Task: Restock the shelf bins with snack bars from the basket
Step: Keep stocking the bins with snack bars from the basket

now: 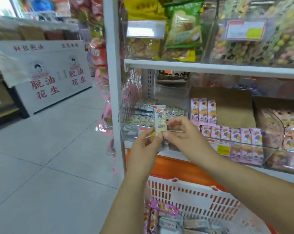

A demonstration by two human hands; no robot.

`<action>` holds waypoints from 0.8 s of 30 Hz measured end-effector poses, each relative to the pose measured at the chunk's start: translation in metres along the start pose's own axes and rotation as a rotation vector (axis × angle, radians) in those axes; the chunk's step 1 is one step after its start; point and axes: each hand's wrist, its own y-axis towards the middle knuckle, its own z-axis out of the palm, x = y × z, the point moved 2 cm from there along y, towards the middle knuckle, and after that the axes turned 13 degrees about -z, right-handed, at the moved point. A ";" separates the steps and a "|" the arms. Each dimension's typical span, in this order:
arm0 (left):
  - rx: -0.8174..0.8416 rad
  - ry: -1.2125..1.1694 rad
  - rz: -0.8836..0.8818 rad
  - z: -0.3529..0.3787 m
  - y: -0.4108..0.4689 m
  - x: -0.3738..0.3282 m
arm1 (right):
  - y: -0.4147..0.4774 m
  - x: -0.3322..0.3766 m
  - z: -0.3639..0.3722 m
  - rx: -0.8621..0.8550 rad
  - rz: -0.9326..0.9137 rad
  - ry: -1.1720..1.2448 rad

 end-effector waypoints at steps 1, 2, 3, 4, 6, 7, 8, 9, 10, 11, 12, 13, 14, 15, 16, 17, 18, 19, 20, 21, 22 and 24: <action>-0.002 -0.005 0.006 0.000 0.002 0.000 | 0.005 -0.001 0.005 -0.019 0.042 0.055; -0.008 -0.011 0.007 -0.001 0.005 0.001 | 0.010 -0.004 0.009 -0.026 0.074 0.099; -0.012 -0.025 0.007 -0.002 0.008 0.002 | 0.015 -0.007 0.013 -0.022 0.105 0.130; -0.016 -0.046 0.004 -0.002 0.010 0.002 | 0.019 -0.010 0.016 -0.017 0.129 0.140; -0.037 -0.039 0.025 -0.005 0.017 0.001 | 0.030 -0.017 0.019 -0.024 0.174 0.147; -0.067 0.029 0.060 -0.008 0.022 0.000 | 0.037 -0.021 0.020 -0.046 0.203 0.160; -0.114 0.138 0.106 -0.012 0.029 -0.002 | 0.046 -0.027 0.020 -0.083 0.230 0.174; -0.169 0.269 0.165 -0.017 0.037 -0.003 | 0.056 -0.032 0.019 -0.122 0.250 0.177; -0.226 0.408 0.220 -0.022 0.047 -0.003 | 0.069 -0.037 0.017 -0.157 0.260 0.164; -0.278 0.538 0.261 -0.026 0.057 -0.004 | 0.082 -0.043 0.016 -0.187 0.272 0.153; -0.318 0.658 0.288 -0.031 0.068 -0.004 | 0.097 -0.050 0.015 -0.220 0.277 0.158; -0.345 0.763 0.305 -0.036 0.080 -0.003 | 0.111 -0.058 0.014 -0.249 0.278 0.156; -0.361 0.850 0.312 -0.040 0.090 0.000 | 0.126 -0.068 0.014 -0.274 0.280 0.142; -0.371 0.910 0.315 -0.044 0.100 0.005 | 0.138 -0.076 0.013 -0.288 0.288 0.106; -0.386 0.942 0.322 -0.047 0.107 0.010 | 0.150 -0.086 0.012 -0.299 0.302 0.059; -0.401 0.945 0.333 -0.049 0.113 0.017 | 0.161 -0.096 0.011 -0.295 0.327 0.019; -0.415 0.930 0.356 -0.050 0.116 0.023 | 0.171 -0.106 0.011 -0.290 0.351 -0.003; -0.431 0.901 0.388 -0.049 0.118 0.027 | 0.177 -0.111 0.012 -0.274 0.377 -0.006; -0.450 0.869 0.423 -0.048 0.120 0.031 | 0.183 -0.117 0.015 -0.255 0.391 -0.005; -0.472 0.843 0.456 -0.047 0.122 0.035 | 0.188 -0.122 0.018 -0.241 0.406 0.002; -0.491 0.827 0.488 -0.048 0.125 0.038 | 0.193 -0.128 0.021 -0.238 0.406 0.016; -0.519 0.814 0.535 -0.049 0.129 0.043 | 0.200 -0.136 0.026 -0.264 0.399 0.031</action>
